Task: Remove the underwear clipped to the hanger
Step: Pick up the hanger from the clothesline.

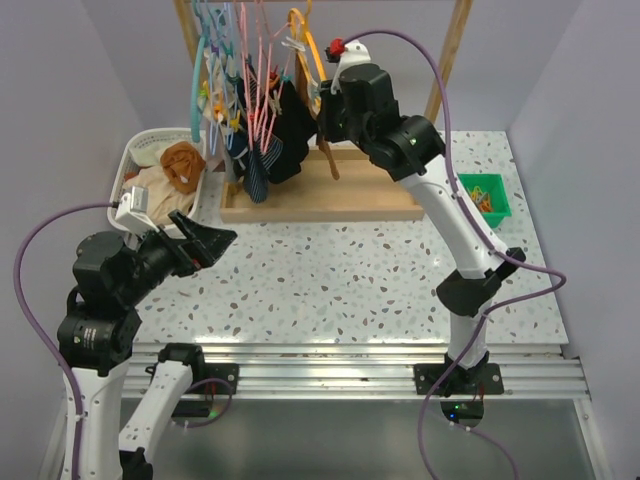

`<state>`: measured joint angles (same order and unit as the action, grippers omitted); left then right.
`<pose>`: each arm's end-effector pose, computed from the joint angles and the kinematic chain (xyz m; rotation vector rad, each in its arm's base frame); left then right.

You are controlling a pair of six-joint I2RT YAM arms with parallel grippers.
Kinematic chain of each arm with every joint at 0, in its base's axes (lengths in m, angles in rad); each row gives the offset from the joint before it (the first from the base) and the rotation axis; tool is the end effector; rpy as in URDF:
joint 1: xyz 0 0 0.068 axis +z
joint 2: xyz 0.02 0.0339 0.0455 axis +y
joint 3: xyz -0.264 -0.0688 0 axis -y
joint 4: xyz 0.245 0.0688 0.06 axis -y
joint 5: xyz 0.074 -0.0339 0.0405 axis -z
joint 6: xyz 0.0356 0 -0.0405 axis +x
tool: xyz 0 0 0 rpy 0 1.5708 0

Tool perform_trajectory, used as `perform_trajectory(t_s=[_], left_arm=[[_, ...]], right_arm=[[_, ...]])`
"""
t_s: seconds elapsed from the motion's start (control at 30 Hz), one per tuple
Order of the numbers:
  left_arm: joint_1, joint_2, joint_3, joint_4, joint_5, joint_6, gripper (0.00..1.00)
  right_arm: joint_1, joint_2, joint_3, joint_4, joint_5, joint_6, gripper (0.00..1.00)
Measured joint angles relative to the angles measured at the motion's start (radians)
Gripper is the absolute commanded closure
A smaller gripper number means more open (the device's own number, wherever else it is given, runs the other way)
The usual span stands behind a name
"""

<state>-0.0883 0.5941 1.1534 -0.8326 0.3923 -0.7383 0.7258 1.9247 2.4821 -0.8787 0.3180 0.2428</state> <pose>0.0785 -0.0206 0.4133 -0.3366 1.8984 -0.9275 0.2991 0.2505 0.5076 -0.2384 1.8766 0.3642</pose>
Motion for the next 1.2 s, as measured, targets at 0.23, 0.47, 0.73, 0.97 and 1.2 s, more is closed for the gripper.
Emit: perform_trajectory(t_s=[0.23,0.47,0.73,0.97,1.2], left_arm=[[0.000,-0.008,-0.001,0.000,0.001,0.000,0.00],[0.000,-0.010,-0.002,0.000,0.001,0.001,0.00],[0.000,-0.007,-0.010,0.005,0.006,0.001,0.00],[0.000,0.003,-0.036,0.016,0.010,0.001,0.00],[0.000,0.042,-0.064,0.039,0.027,0.001,0.00]], right_arm=[[0.000,-0.003,0.039,-0.015,-0.002,-0.028,1.00],[0.000,-0.030,-0.003,0.027,0.019,-0.044,1.00],[0.001,-0.082,-0.047,0.114,0.089,-0.066,1.00],[0.006,-0.161,-0.184,0.204,0.222,-0.108,1.00],[0.003,-0.265,-0.386,0.321,0.298,-0.131,1.00]])
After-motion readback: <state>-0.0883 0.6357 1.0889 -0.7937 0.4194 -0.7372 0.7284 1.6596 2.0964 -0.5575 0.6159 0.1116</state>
